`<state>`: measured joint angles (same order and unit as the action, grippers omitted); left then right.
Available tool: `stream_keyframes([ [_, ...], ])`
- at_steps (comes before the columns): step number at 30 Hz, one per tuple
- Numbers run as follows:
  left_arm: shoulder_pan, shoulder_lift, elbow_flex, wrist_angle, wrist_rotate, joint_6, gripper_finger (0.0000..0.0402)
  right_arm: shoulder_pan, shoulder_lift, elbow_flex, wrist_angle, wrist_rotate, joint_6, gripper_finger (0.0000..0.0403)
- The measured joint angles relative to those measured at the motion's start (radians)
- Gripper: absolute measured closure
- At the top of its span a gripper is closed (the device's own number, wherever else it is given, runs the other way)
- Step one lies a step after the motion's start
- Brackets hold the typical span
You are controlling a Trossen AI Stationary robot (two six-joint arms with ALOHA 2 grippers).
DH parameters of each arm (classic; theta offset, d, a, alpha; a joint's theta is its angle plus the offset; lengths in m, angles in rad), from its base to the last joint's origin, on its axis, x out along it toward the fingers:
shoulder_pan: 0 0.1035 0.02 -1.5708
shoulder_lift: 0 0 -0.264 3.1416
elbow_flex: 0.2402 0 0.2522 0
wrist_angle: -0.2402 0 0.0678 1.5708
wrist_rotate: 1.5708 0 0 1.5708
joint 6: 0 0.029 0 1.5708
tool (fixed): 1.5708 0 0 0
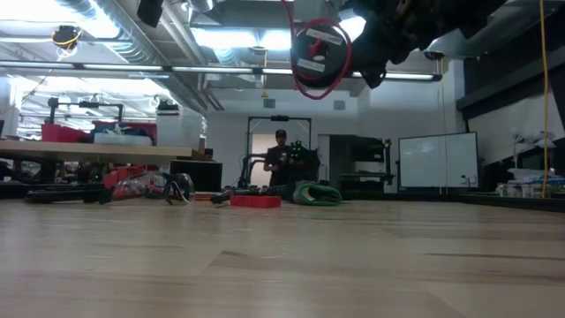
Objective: Coil cords
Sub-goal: Coil the orange wire into the black spool
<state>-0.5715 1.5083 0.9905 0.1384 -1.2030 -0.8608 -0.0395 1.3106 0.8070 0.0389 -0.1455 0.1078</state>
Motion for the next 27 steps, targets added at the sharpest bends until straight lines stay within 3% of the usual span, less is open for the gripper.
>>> stream_keyframes([
  [10, -0.034, -0.014, 0.000, 0.004, 0.006, -0.005, 0.0401, 0.000, 0.000, 0.000, -0.043, 0.091, -0.002, 0.0400],
  [17, -0.035, -0.014, 0.000, 0.022, -0.028, 0.043, 0.0401, 0.000, 0.000, 0.000, -0.046, 0.053, 0.000, 0.0400],
  [27, -0.006, -0.014, 0.000, 0.274, -0.032, 0.333, 0.0401, 0.001, 0.000, 0.000, -0.053, 0.021, 0.024, 0.0400],
])
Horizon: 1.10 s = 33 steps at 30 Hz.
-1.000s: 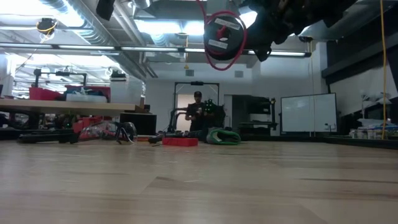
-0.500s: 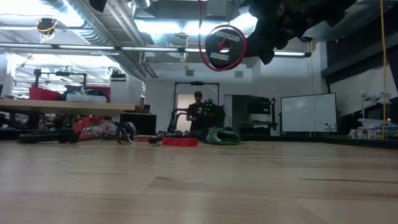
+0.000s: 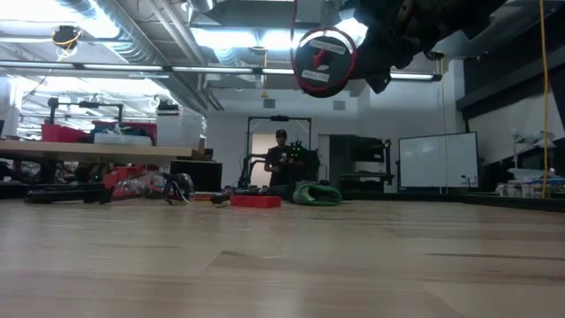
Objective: Coil cords
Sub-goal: Coil the orange wire into the black spool
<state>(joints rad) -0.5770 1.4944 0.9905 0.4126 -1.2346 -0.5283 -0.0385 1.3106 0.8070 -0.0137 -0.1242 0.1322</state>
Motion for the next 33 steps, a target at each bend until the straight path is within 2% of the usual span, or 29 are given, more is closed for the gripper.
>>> stream_keyframes([
  [4, 0.003, 0.000, 0.001, 0.088, -0.001, 0.112, 0.0401, 0.000, 0.000, 0.000, -0.015, 0.000, 0.001, 0.0400],
  [10, 0.007, 0.000, 0.001, 0.105, -0.001, 0.148, 0.0400, 0.000, 0.002, 0.000, -0.015, 0.000, 0.002, 0.0400],
  [18, 0.044, 0.000, 0.001, 0.215, 0.000, 0.300, 0.0401, 0.000, 0.086, 0.000, -0.013, 0.000, 0.026, 0.0400],
  [27, 0.031, 0.000, 0.001, 0.160, 0.000, 0.353, 0.0401, -0.001, 0.102, -0.001, -0.003, -0.026, 0.017, 0.0400],
  [33, -0.004, 0.000, 0.001, -0.008, 0.001, 0.250, 0.0393, -0.001, 0.036, -0.001, -0.005, -0.026, -0.033, 0.0400],
])
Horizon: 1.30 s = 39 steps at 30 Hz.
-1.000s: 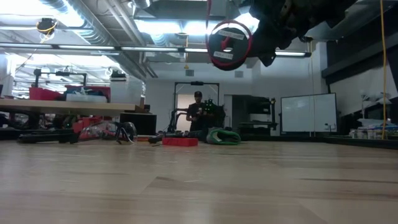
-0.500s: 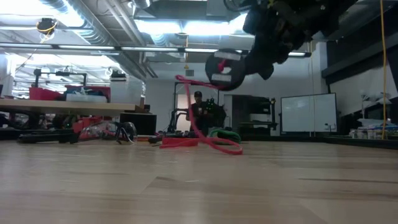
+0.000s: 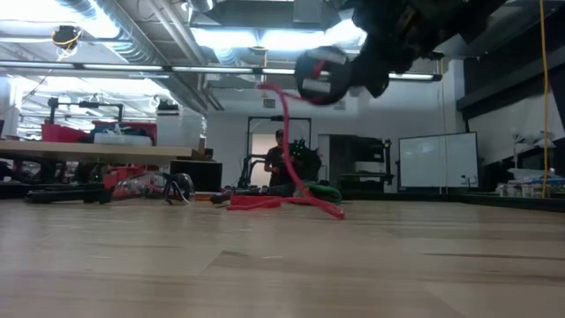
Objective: Coil cords
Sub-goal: Coil the orange wire into the black spool
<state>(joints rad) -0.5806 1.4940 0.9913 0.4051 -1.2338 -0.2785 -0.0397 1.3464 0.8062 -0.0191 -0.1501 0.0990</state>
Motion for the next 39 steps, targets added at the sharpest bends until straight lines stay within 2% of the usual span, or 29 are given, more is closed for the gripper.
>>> stream_keyframes([
  [3, -0.009, 0.000, 0.000, -0.124, 0.007, -0.143, 0.0370, 0.000, -0.053, 0.000, 0.001, 0.000, -0.009, 0.0400],
  [7, 0.003, 0.007, 0.000, -0.262, 0.091, -0.361, 0.0324, 0.000, -0.126, 0.000, 0.002, 0.008, -0.033, 0.0400],
  [11, 0.031, 0.039, 0.000, -0.282, 0.166, -0.445, 0.0284, 0.000, -0.184, 0.000, 0.025, 0.042, -0.033, 0.0400],
  [14, 0.061, 0.076, 0.000, -0.282, 0.182, -0.487, 0.0268, 0.000, -0.204, 0.000, 0.070, 0.045, -0.034, 0.0400],
  [20, 0.112, 0.155, 0.000, -0.282, 0.192, -0.545, 0.0263, 0.000, -0.215, 0.000, 0.156, 0.045, -0.034, 0.0400],
  [25, 0.121, 0.203, 0.000, -0.282, 0.221, -0.534, 0.0263, 0.000, -0.226, 0.000, 0.168, 0.045, -0.049, 0.0400],
  [39, 0.124, 0.258, -0.001, -0.257, 0.282, -0.552, 0.0263, 0.000, -0.231, 0.000, 0.202, 0.045, -0.052, 0.0400],
])
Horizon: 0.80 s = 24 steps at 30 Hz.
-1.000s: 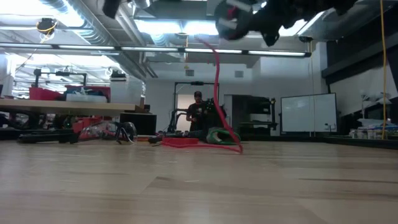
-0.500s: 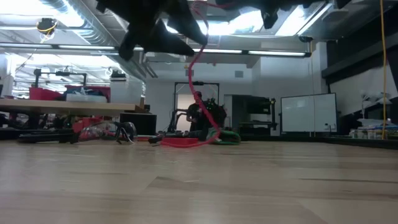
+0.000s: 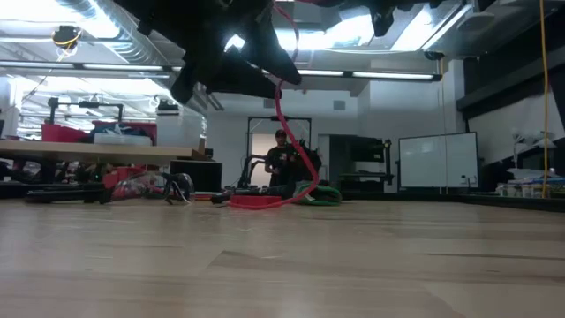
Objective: Coil cords
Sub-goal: Coil the orange wire into the black spool
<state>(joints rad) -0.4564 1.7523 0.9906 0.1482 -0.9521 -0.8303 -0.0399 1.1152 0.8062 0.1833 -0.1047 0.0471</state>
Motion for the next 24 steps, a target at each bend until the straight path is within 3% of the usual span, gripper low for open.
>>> stream_keyframes([
  [4, 0.000, 0.000, 0.000, 0.000, 0.000, 0.003, 0.0291, 0.000, 0.000, 0.000, 0.000, 0.000, 0.000, 0.0400],
  [11, -0.009, 0.000, 0.000, -0.008, 0.000, 0.000, 0.0392, 0.000, 0.000, 0.000, -0.046, 0.000, 0.000, 0.0400],
  [24, 0.001, -0.063, 0.000, 0.008, 0.000, -0.001, 0.0399, 0.001, 0.011, 0.001, -0.312, -0.033, 0.009, 0.0400],
])
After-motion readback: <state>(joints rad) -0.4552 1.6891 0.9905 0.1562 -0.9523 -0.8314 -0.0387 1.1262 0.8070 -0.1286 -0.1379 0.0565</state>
